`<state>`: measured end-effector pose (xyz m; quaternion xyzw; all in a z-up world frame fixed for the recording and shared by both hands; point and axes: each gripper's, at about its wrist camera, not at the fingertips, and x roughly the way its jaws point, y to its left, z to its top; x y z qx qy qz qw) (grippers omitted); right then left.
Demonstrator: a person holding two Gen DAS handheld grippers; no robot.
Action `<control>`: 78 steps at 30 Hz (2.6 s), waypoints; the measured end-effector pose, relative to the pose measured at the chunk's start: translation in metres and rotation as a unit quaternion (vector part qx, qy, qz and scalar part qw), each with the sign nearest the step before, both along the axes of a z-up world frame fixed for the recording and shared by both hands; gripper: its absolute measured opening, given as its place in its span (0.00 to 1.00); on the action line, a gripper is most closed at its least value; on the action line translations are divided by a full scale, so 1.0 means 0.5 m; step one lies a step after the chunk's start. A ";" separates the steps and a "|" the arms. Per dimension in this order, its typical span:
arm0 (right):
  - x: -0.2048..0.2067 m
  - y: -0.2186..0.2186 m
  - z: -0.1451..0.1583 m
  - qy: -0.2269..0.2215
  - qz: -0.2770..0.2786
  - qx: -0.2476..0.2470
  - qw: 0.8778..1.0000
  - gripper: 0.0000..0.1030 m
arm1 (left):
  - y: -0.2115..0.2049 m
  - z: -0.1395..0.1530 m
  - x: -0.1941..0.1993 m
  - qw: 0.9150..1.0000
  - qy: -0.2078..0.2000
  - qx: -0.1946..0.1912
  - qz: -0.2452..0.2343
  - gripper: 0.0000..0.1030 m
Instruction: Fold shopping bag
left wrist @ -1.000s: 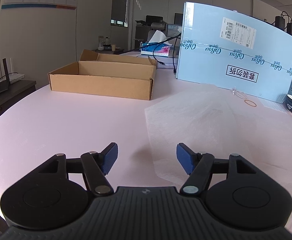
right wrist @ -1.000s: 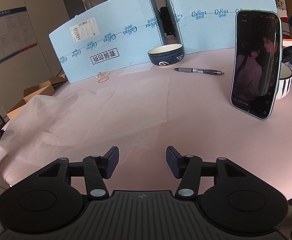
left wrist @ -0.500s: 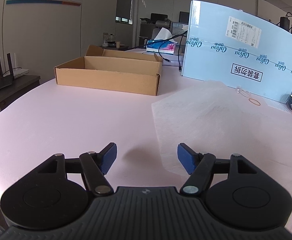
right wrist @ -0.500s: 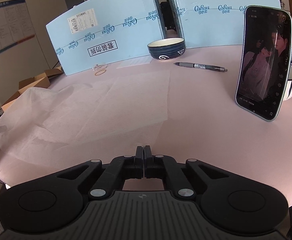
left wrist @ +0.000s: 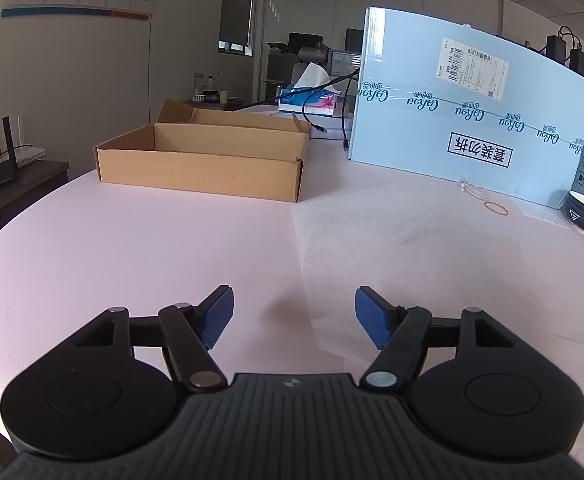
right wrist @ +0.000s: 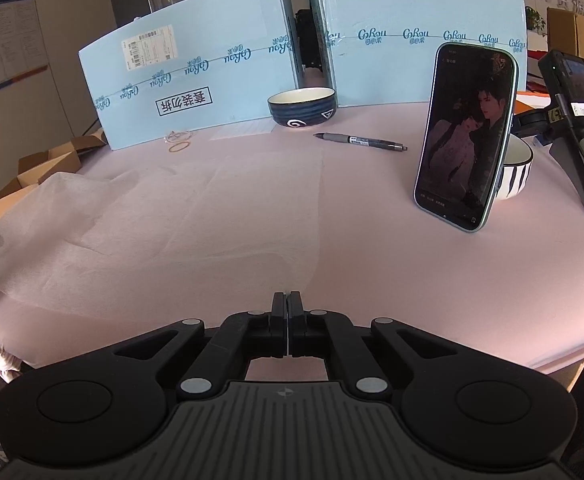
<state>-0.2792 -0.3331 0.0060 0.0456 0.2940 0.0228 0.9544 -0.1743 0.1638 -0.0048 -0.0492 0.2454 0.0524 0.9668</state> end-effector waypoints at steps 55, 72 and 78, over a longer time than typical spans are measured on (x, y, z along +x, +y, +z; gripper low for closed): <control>0.370 0.274 -0.059 -0.016 0.097 -0.083 0.992 0.81 | 0.134 0.015 0.053 0.993 0.097 -0.048 -0.040 0.18; 0.375 0.273 -0.061 -0.014 0.095 -0.081 0.992 0.86 | 0.204 0.020 0.209 0.955 0.120 -0.252 -0.097 0.57; 0.377 0.271 -0.062 -0.013 0.096 -0.080 0.992 0.87 | 0.192 0.006 0.260 0.936 0.139 -0.304 -0.109 0.06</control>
